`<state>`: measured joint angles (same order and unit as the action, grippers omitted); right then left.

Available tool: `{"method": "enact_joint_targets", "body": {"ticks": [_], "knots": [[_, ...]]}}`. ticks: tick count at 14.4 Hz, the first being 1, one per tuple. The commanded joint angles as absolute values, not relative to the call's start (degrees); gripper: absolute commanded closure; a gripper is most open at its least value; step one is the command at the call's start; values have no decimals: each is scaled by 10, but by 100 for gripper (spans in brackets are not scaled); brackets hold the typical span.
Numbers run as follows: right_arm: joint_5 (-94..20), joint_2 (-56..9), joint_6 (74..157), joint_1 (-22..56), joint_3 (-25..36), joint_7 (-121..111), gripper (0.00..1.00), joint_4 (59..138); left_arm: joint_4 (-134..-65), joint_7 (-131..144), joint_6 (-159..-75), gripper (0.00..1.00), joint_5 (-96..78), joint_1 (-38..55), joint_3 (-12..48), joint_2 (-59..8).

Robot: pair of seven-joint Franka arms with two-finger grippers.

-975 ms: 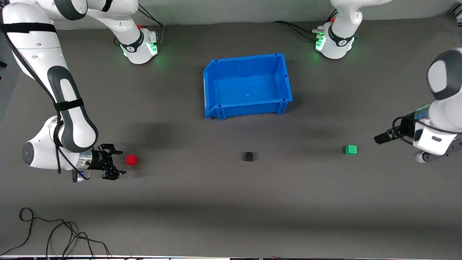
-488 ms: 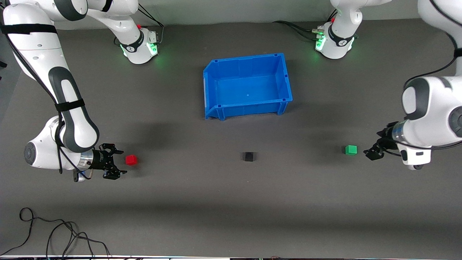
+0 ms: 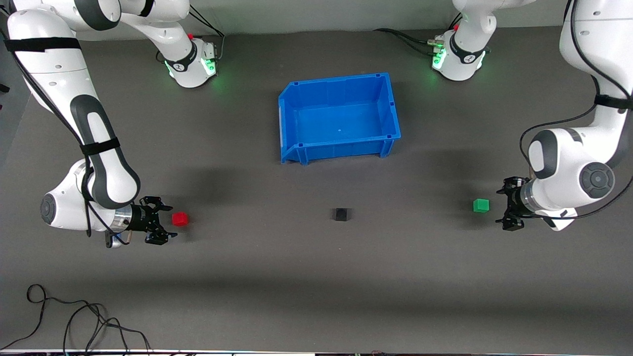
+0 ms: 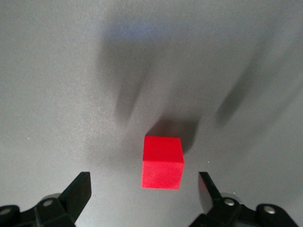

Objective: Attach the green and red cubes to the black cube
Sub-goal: 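Lower the right gripper onto the red cube while the left gripper reaches the green cube, then close both grippers on the red and green cubes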

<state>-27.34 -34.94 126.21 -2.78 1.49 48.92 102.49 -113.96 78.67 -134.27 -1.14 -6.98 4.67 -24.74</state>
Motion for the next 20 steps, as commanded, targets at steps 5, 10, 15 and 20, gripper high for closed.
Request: {"method": "enact_joint_targets", "body": {"ticks": [5,10,15,20], "knots": [[-295,-365,1276,-31,16,461,0,1031,-1193,801,-1426,11,-19,-70,47,-258],[-315,-373,1276,-33,17,464,6,1030,-1211,801,-1470,30,-19,-69,48,-264],[-314,-374,1275,-34,17,462,28,1029,-1212,793,-1472,54,-19,-62,48,-268],[-314,-373,1271,-46,17,460,51,1026,-1198,801,-1461,88,-19,-59,50,-251]]}}
